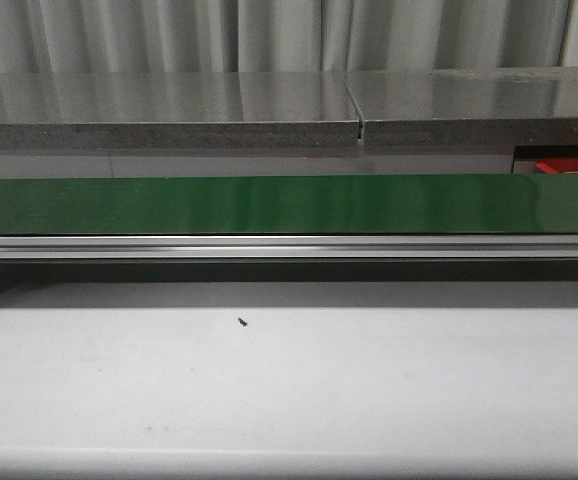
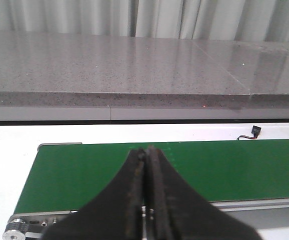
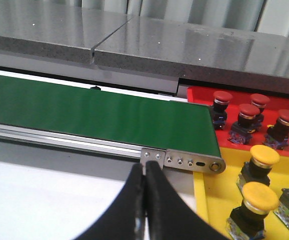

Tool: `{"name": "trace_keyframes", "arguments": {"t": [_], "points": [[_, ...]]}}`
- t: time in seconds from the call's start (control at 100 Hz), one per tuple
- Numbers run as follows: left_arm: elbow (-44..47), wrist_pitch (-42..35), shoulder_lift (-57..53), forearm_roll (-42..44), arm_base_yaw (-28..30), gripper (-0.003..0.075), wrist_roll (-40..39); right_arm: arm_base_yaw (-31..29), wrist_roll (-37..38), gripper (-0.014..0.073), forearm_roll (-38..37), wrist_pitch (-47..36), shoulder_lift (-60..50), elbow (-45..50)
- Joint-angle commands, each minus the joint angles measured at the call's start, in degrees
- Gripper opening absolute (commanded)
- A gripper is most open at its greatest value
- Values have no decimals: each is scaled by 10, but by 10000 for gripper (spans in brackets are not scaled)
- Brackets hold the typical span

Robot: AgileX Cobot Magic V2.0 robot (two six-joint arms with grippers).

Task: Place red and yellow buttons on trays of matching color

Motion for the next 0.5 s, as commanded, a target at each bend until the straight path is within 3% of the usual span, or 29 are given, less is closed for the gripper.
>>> {"name": "trace_keyframes", "arguments": {"t": [0.0, 0.49], "points": [[-15, -19, 3, -17, -4, -19, -2, -9, 1, -117, 13, -47, -31, 12], [-15, -19, 3, -17, -4, -19, -2, -15, 1, -117, 23, -57, -27, 42]]}}
